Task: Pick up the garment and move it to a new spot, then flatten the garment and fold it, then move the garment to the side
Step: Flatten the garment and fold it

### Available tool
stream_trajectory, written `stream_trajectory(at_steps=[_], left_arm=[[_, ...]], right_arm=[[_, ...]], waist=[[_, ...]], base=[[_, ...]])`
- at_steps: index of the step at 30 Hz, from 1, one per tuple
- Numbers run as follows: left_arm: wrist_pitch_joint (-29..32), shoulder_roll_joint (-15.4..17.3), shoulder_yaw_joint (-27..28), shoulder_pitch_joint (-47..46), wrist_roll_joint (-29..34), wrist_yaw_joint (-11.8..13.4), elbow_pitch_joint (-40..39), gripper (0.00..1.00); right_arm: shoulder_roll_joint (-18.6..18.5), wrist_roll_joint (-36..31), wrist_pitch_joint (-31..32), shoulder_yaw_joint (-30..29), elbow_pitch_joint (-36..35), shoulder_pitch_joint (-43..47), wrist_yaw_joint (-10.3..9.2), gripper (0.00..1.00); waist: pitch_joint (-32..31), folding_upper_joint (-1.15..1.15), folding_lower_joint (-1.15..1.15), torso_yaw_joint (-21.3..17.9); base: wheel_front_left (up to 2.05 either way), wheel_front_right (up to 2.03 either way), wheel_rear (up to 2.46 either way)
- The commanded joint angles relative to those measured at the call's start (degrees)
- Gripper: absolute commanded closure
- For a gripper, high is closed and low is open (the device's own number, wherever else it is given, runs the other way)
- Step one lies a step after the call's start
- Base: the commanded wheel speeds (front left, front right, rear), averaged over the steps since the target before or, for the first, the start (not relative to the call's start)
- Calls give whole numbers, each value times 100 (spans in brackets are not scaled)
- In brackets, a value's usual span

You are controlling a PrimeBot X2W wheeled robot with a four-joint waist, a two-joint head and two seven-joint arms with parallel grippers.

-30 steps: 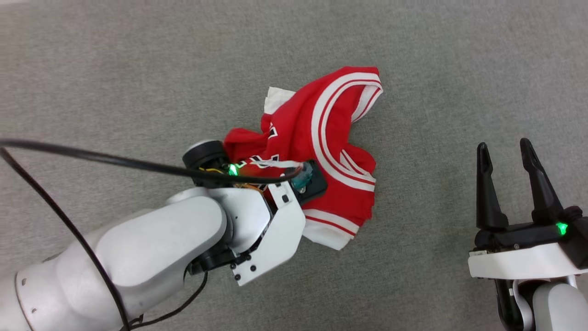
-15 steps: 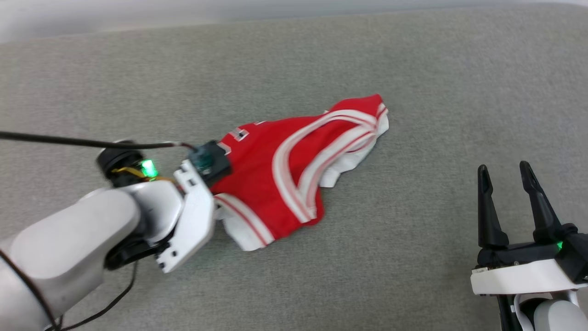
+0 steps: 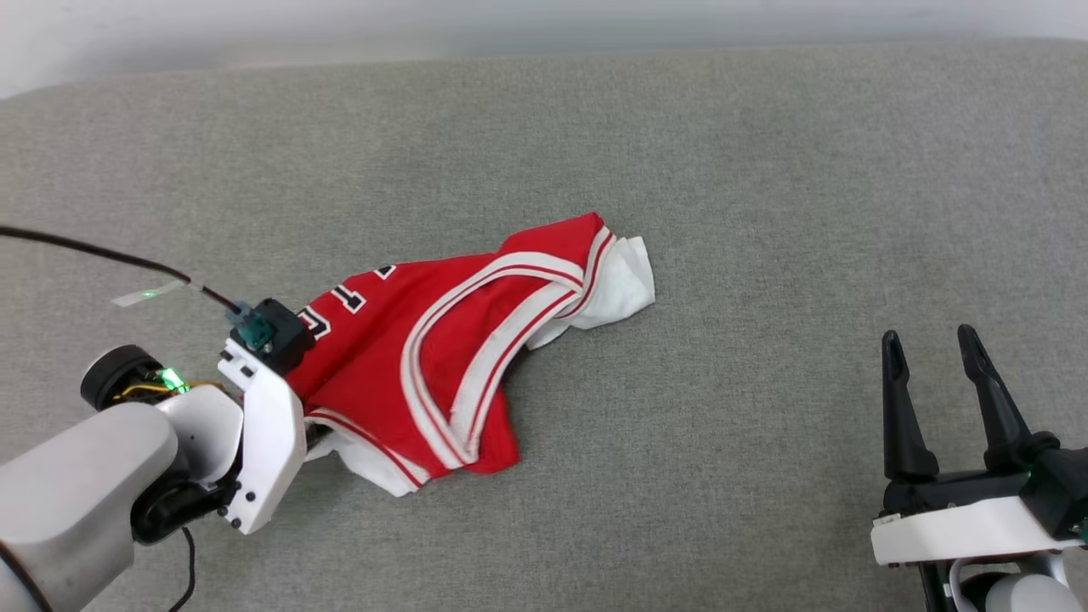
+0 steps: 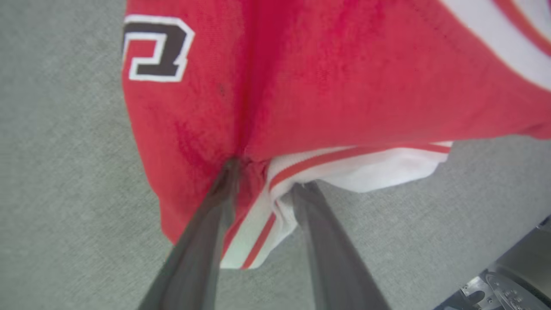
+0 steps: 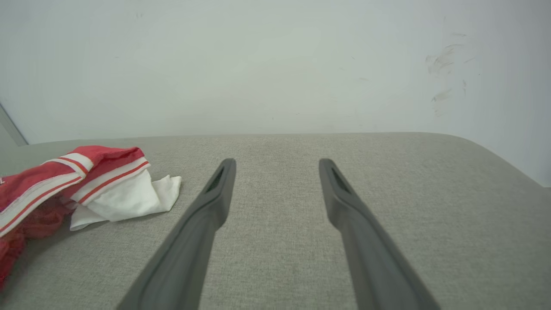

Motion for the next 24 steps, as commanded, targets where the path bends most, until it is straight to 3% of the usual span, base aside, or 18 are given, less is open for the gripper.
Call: stream_trajectory(at_steps=[1,12,16,24], left_arm=[[-95,9,80,-7,-3,34,-9,0],[-73,289,661,-978,33,88,-883,0],[-32,63,814,-1424,189,130,-1060,0],[397,-847,758,-2175,86,-55,-963,0]], right_arm=[[7,-7,-9,-7,24,42,-2,0],[7,4,-9,30,23,105,-2,0],[7,14,-9,81,-8,14,-2,0],[8,40,-9,106,-63,-194,-2,0]], waist=[[-84,0,0,53],[-352,0,0,179],[-260,0,0,99],[160,0,0,-252]], base=[[0,0,0],[0,0,0],[0,0,0],[0,0,0]])
